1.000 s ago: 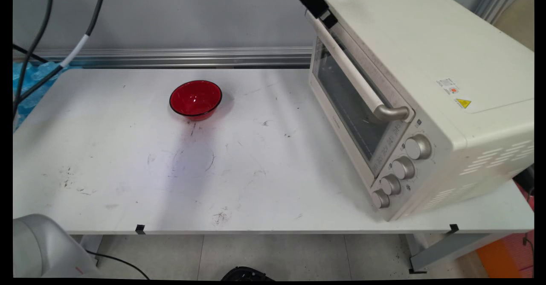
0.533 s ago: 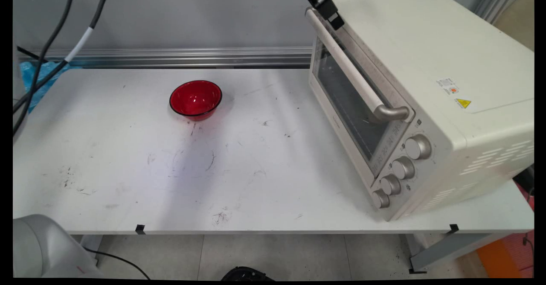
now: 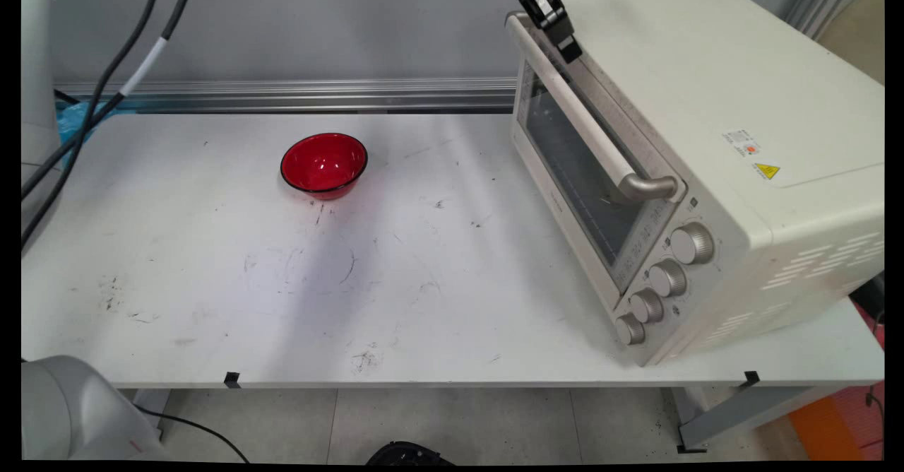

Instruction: Open the oven

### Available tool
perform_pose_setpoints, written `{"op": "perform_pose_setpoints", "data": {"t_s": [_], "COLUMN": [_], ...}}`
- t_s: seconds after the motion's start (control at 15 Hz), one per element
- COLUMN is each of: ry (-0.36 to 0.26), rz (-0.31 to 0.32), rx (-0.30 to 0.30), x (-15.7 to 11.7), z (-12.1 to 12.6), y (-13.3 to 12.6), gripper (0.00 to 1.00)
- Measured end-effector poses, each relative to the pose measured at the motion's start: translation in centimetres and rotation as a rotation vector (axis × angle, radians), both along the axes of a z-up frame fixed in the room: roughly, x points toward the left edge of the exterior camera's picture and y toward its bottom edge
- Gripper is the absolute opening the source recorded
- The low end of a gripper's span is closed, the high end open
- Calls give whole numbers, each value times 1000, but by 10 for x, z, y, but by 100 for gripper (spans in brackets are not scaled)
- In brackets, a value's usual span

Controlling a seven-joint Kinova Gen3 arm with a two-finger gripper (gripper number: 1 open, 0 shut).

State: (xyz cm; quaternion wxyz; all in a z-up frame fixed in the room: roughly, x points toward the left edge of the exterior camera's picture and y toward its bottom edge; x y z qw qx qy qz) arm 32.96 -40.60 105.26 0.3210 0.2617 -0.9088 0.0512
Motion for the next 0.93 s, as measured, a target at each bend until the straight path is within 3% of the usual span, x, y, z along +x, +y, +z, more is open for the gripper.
{"op": "perform_pose_setpoints", "data": {"t_s": [0.93], "ry": [-45], "rz": [12], "rx": [30], "x": [-13], "z": [-22], "y": [-10], "gripper": [0]}}
